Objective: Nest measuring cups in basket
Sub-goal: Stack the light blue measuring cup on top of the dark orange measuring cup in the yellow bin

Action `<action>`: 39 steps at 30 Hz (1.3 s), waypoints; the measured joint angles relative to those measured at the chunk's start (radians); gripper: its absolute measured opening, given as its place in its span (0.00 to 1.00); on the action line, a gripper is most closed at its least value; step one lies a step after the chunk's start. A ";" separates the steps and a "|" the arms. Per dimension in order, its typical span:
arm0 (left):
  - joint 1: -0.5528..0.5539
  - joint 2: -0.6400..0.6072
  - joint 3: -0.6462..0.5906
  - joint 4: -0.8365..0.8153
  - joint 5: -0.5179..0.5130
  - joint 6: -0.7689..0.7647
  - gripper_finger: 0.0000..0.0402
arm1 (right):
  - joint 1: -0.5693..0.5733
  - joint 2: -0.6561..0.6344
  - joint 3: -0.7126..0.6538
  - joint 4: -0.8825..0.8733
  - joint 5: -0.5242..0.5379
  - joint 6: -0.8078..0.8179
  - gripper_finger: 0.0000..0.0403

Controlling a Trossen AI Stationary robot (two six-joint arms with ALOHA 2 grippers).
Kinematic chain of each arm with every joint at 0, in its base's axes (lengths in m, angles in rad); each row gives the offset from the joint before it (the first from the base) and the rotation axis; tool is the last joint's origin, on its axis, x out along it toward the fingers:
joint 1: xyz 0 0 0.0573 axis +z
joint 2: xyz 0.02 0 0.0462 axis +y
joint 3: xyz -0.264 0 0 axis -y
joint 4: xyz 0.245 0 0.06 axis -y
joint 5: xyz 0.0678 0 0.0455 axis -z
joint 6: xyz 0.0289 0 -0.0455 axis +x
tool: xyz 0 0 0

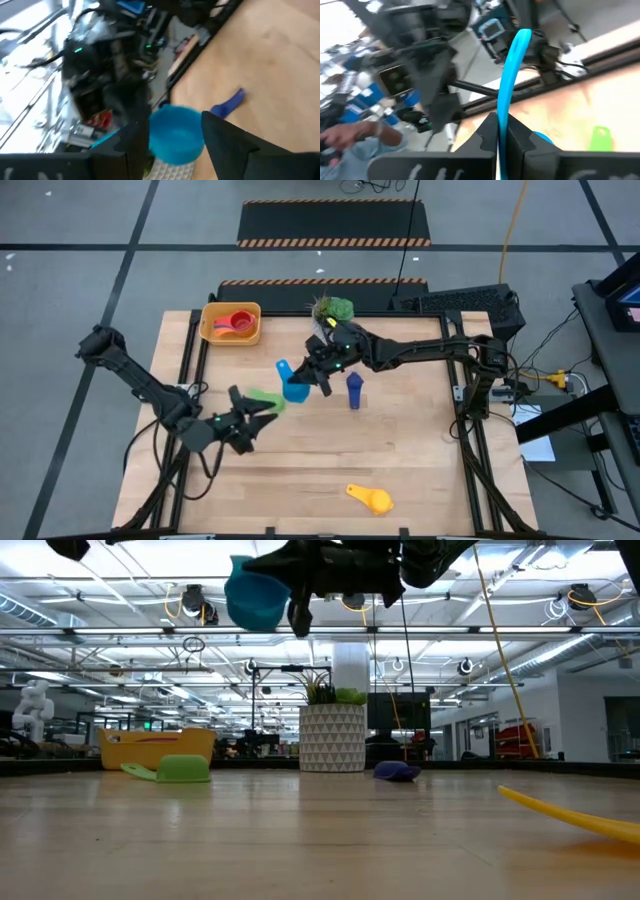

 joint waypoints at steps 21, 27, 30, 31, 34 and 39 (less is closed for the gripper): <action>0.334 0.437 0.360 -0.649 0.242 -0.168 0.61 | -0.045 0.013 0.000 -0.118 0.046 0.064 0.00; 0.364 0.464 0.360 -0.637 0.236 -0.114 0.45 | -0.044 0.013 0.000 -0.128 0.046 0.064 0.00; 0.376 0.465 0.360 -0.638 0.235 -0.108 0.30 | -0.044 0.013 0.000 -0.138 0.048 0.063 0.00; 0.380 0.464 0.361 -0.638 0.234 -0.107 0.25 | -0.044 0.013 0.000 -0.142 0.049 0.063 0.00; 0.393 0.465 0.362 -0.650 0.237 -0.103 0.07 | -0.044 0.013 0.000 -0.147 0.056 0.063 0.00; 0.402 0.464 0.362 -0.651 0.240 -0.103 0.04 | -0.045 0.013 0.000 -0.148 0.057 0.042 0.01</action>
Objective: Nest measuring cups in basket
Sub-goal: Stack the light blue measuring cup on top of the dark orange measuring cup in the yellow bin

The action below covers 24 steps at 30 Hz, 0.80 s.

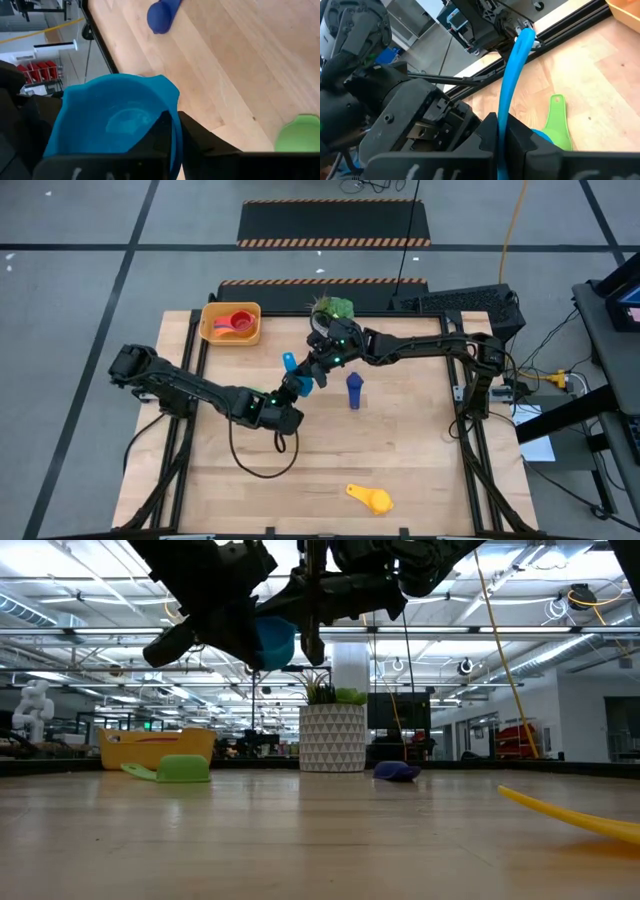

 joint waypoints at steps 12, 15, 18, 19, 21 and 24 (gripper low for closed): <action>0.047 -0.189 -0.002 -0.139 -0.018 -0.217 0.02 | -0.039 -0.104 0.000 -0.204 0.289 -0.229 0.28; 0.103 -0.258 -0.002 -0.174 -0.017 -0.332 0.03 | -0.041 -0.140 0.000 -0.279 0.440 -0.288 0.33; 0.177 -0.324 -0.002 -0.209 -0.015 -0.444 0.05 | -0.030 -0.167 0.001 -0.338 0.529 -0.313 0.36; 0.204 -0.340 -0.002 -0.234 -0.014 -0.484 0.04 | -0.022 -0.172 -0.001 -0.357 0.547 -0.312 0.37; 0.269 -0.368 -0.002 -0.249 -0.004 -0.549 0.03 | -0.004 -0.178 -0.021 -0.367 0.568 -0.311 0.38; 0.367 -0.395 -0.010 -0.268 0.022 -0.634 0.02 | 0.032 -0.192 -0.065 -0.345 0.569 -0.289 0.38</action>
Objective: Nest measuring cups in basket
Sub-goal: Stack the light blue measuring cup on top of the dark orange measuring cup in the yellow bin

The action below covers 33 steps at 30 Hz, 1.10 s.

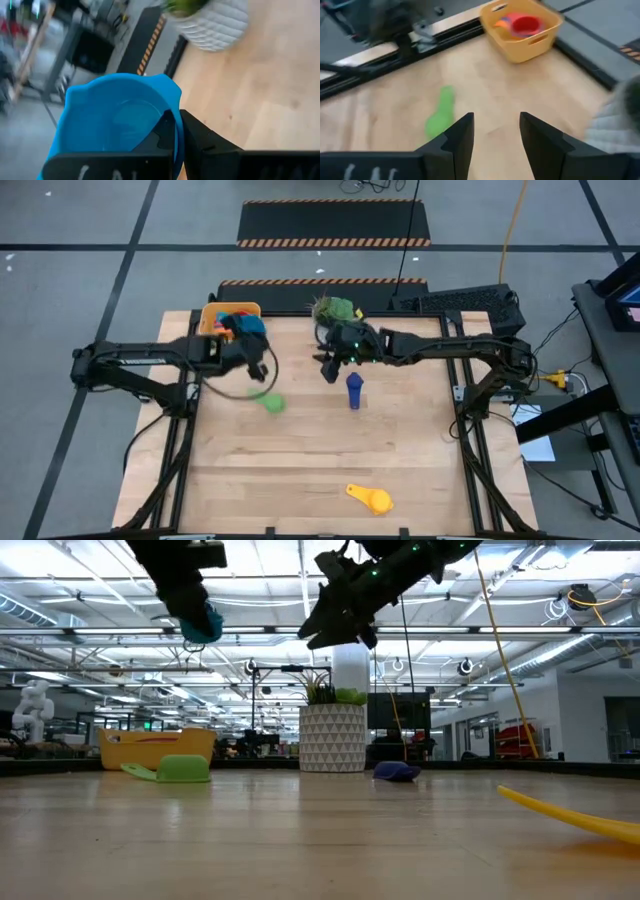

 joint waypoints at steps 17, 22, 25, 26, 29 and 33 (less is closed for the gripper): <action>0.609 -0.010 -0.234 0.375 0.376 -0.018 0.06 | 0.092 -0.115 -0.098 -0.004 0.000 -0.087 0.38; 0.739 -0.002 -0.273 0.435 0.481 -0.024 0.06 | 0.094 -0.114 -0.098 -0.003 0.000 -0.110 0.38; 0.775 0.025 -0.289 0.459 0.517 -0.050 0.03 | 0.094 -0.115 -0.098 0.001 0.000 -0.117 0.38; 0.780 0.039 -0.291 0.462 0.519 -0.052 0.02 | 0.094 -0.115 -0.098 0.003 0.000 -0.117 0.38; 0.779 0.090 -0.290 0.497 0.525 -0.068 0.04 | 0.094 -0.114 -0.098 0.014 0.000 -0.116 0.38; 0.770 0.155 -0.290 0.505 0.529 -0.054 0.09 | 0.094 -0.114 -0.098 0.015 0.000 -0.117 0.38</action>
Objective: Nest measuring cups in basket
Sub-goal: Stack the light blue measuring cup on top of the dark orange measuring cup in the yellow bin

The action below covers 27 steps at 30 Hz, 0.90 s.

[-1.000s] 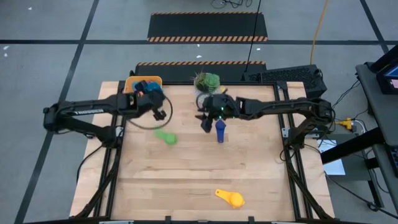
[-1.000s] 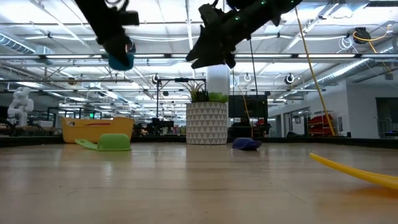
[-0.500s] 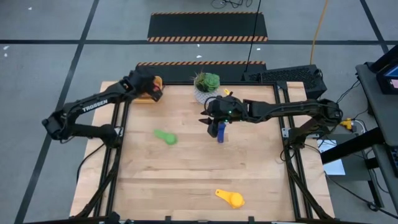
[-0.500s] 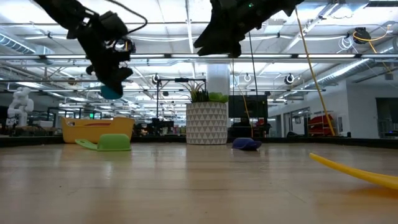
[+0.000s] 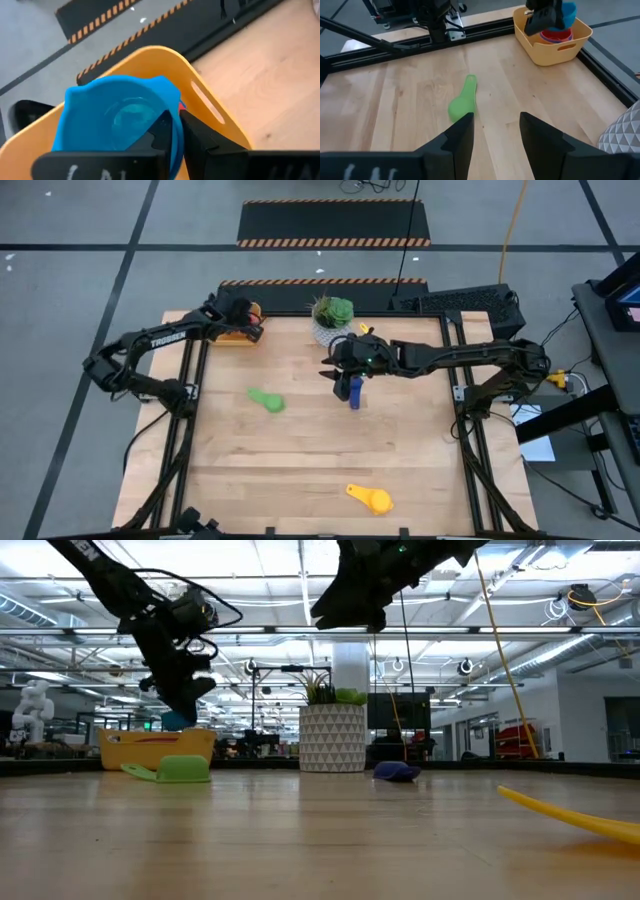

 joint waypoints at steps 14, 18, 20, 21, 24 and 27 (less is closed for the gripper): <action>-0.001 0.081 0.000 0.046 0.023 0.083 0.10 | 0.000 0.000 0.000 -0.005 -0.001 0.007 0.38; 0.003 0.081 0.000 0.045 0.026 0.057 0.11 | 0.000 0.000 0.000 -0.013 -0.001 0.009 0.38; 0.003 0.081 0.000 0.045 0.026 0.047 0.11 | 0.000 0.000 0.000 -0.013 -0.001 0.014 0.38; 0.003 0.081 0.000 0.045 0.026 0.042 0.11 | 0.000 0.000 0.000 -0.013 -0.001 0.015 0.38; 0.003 0.081 0.000 0.046 0.026 0.039 0.15 | 0.006 0.000 0.000 -0.015 -0.001 0.015 0.38; 0.003 0.081 0.000 0.046 0.016 0.035 0.24 | 0.014 0.000 0.000 -0.015 -0.001 0.015 0.38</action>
